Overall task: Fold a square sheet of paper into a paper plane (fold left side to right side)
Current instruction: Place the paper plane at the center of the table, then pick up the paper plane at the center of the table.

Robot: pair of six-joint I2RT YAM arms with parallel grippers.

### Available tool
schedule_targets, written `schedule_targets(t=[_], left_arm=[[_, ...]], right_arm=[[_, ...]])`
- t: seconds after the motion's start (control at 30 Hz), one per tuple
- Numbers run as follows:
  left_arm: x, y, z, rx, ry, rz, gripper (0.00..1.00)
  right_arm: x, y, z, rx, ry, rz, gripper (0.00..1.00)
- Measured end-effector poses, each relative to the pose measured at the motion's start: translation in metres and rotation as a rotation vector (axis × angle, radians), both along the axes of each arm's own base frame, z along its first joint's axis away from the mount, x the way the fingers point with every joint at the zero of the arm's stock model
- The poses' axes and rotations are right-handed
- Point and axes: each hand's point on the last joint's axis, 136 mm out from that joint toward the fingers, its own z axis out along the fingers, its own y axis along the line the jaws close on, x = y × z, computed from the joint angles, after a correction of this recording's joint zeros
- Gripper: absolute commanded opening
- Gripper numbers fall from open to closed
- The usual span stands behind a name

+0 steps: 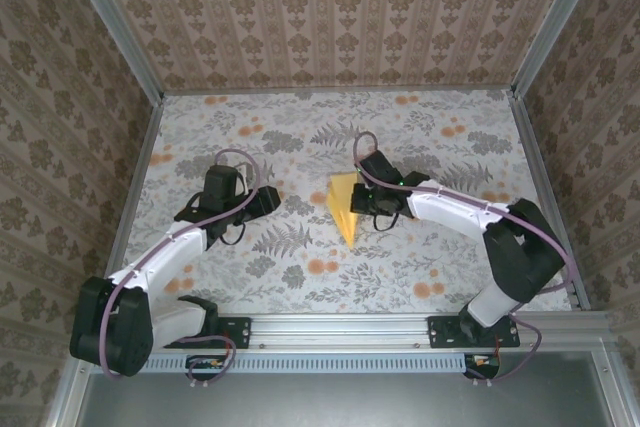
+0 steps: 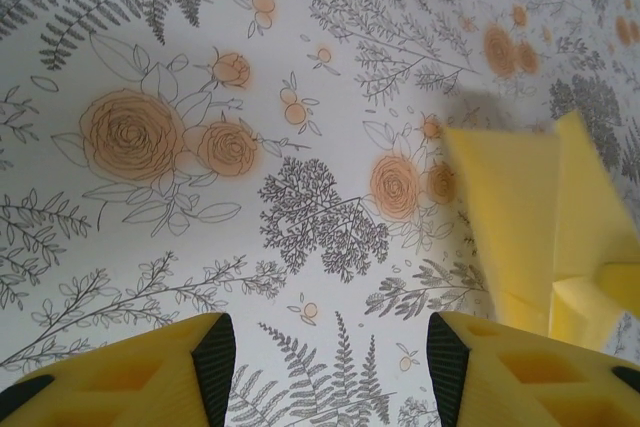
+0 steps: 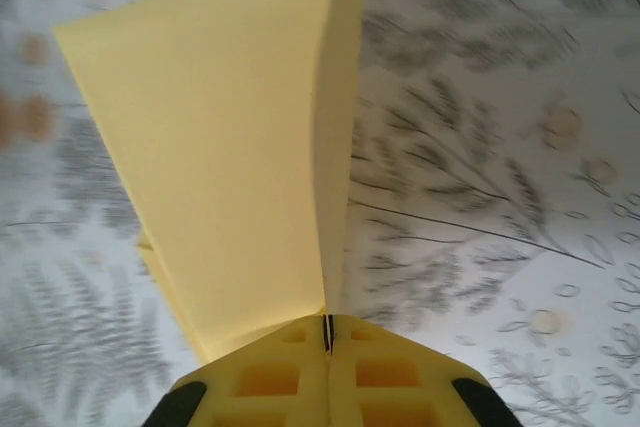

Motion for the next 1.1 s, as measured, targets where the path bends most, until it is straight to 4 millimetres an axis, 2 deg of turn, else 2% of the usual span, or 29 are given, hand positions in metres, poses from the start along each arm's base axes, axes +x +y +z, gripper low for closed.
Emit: schedule_targets(t=[0.07, 0.13, 0.23, 0.3, 0.43, 0.57, 0.67, 0.83, 0.93, 1.1], left_arm=[[-0.001, 0.000, -0.001, 0.003, 0.007, 0.000, 0.56], [-0.001, 0.000, -0.001, 0.003, 0.009, 0.000, 0.57], [0.000, 0.000, 0.003, 0.002, 0.004, 0.000, 0.58], [0.001, 0.000, 0.008, 0.000, -0.002, 0.000, 0.59], [0.004, -0.001, 0.016, -0.004, -0.020, -0.003, 0.62], [0.005, 0.000, 0.017, -0.005, -0.022, 0.002, 0.63], [0.005, 0.000, 0.017, -0.005, -0.022, 0.003, 0.63], [0.005, 0.000, 0.017, -0.005, -0.022, 0.003, 0.64], [0.005, 0.000, 0.017, -0.005, -0.022, 0.003, 0.64], [0.005, 0.002, 0.017, -0.004, -0.020, 0.009, 0.64]], right_arm=[[-0.006, -0.015, -0.023, -0.026, 0.058, -0.023, 0.23], [-0.008, -0.026, -0.032, -0.052, 0.086, -0.038, 0.32], [-0.008, -0.034, -0.027, -0.090, 0.074, -0.032, 0.43], [-0.008, -0.040, -0.018, -0.124, 0.058, -0.023, 0.46], [-0.010, -0.043, 0.011, -0.151, 0.002, 0.030, 0.47], [-0.019, -0.025, 0.028, -0.127, -0.023, 0.125, 0.50], [-0.029, -0.012, 0.021, -0.128, 0.006, 0.192, 0.52], [-0.039, -0.002, -0.006, -0.164, 0.089, 0.252, 0.52], [-0.041, -0.002, -0.016, -0.182, 0.121, 0.258, 0.47], [-0.041, -0.002, -0.022, -0.191, 0.137, 0.259, 0.39]])
